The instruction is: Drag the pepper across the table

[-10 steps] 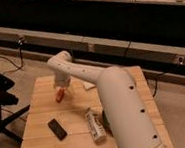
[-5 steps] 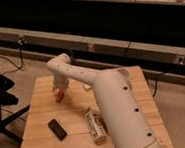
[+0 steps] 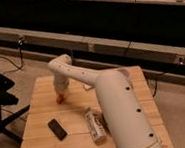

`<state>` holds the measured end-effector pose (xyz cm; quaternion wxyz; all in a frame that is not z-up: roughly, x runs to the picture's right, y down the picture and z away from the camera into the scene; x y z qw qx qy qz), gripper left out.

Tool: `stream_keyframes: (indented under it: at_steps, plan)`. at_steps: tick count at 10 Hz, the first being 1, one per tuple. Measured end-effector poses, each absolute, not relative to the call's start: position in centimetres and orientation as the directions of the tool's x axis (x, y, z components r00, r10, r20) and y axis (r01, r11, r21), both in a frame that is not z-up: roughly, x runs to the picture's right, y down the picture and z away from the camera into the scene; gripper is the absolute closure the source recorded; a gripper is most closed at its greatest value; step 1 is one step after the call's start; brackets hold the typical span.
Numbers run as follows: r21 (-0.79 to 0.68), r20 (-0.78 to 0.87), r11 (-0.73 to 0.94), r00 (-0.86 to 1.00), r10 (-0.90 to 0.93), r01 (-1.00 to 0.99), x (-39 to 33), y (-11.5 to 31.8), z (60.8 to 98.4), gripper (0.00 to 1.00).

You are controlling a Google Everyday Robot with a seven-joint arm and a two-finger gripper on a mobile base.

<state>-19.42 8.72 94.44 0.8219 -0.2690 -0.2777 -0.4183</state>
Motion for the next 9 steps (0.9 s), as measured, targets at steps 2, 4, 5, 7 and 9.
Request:
stream_keyframes:
  at_steps: [2,4,5,7,9]
  plan:
    - [-0.216,0.680,0.518,0.508,-0.529,0.828,-19.1,8.4,94.4,1.00]
    - [-0.228,0.677,0.527,0.522,-0.518,0.819,-18.0,8.3,94.5,1.00]
    - [-0.231,0.676,0.534,0.529,-0.513,0.813,-17.5,8.1,94.5,1.00]
    - [-0.234,0.675,0.549,0.541,-0.502,0.802,-17.2,7.9,94.3,1.00]
    - [-0.242,0.671,0.563,0.555,-0.491,0.790,-16.3,7.6,94.3,1.00]
